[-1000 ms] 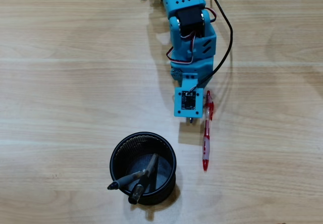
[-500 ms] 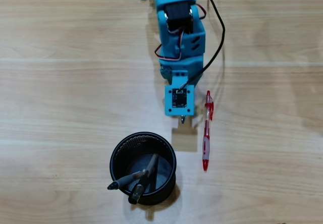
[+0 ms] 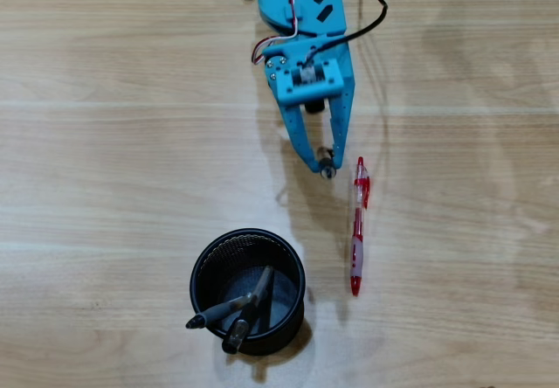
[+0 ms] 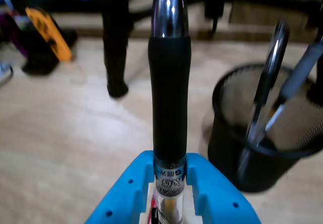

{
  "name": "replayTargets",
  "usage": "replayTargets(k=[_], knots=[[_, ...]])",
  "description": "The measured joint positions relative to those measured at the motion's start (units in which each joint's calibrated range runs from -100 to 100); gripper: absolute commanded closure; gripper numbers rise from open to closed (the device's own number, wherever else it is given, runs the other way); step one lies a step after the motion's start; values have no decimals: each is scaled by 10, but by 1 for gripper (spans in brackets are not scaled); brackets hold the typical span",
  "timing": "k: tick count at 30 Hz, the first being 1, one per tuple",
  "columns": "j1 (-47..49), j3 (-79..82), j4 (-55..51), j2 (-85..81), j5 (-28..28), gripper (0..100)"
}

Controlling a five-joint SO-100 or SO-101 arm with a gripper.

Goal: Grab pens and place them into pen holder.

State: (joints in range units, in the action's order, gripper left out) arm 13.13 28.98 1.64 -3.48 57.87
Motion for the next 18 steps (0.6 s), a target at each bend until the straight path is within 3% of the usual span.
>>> replayTargets(k=[3,5,18], knots=[[-14,11,161,0,-10,98],[-23,7,212,-2,-15,98],[-97,-219,240,160,-16,98]])
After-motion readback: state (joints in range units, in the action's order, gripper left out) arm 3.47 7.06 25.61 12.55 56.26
